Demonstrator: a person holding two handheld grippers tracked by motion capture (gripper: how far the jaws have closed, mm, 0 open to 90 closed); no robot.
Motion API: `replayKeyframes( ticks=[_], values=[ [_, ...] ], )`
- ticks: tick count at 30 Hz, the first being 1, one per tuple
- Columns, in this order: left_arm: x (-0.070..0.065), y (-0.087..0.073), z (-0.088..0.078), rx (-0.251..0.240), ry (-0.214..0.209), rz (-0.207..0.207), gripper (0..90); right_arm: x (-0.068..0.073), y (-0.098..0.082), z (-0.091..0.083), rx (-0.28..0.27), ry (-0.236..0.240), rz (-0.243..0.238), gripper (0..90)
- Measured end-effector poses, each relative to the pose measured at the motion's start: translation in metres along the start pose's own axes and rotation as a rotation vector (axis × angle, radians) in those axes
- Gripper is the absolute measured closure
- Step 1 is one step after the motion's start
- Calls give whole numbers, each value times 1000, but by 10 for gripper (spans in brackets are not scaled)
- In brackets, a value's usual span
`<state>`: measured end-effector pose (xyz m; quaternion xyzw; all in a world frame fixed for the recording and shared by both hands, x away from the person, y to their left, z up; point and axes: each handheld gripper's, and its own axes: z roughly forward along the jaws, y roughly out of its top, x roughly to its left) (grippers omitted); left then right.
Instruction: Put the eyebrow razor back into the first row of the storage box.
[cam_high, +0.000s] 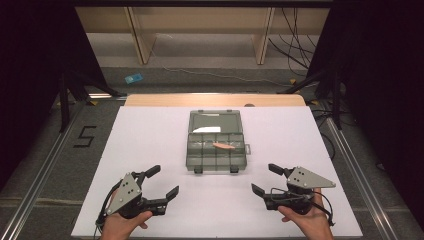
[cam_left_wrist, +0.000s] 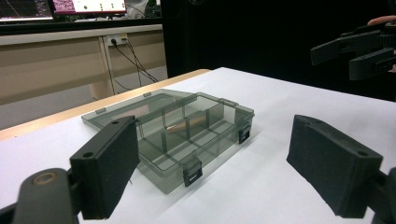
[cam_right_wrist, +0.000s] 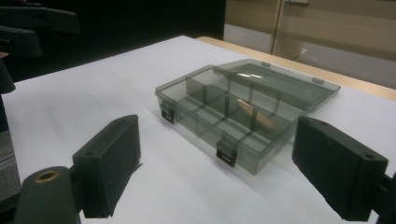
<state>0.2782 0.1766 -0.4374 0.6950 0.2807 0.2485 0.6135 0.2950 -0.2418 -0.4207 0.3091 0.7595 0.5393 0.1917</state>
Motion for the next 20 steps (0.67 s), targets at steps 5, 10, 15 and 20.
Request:
replayKeyframes(
  ticks=[5,10,15,20],
  values=[
    [0,0,0,6,3,0,159,0,0,0,-9,1,-2,164],
    [0,0,0,6,3,-1,159,-1,-1,1,-3,-2,-4,164],
    [0,0,0,7,3,4,159,-1,-1,1,-25,5,-4,164],
    [0,0,0,-6,-4,1,159,-1,-1,1,-6,-3,-7,164]
  ],
)
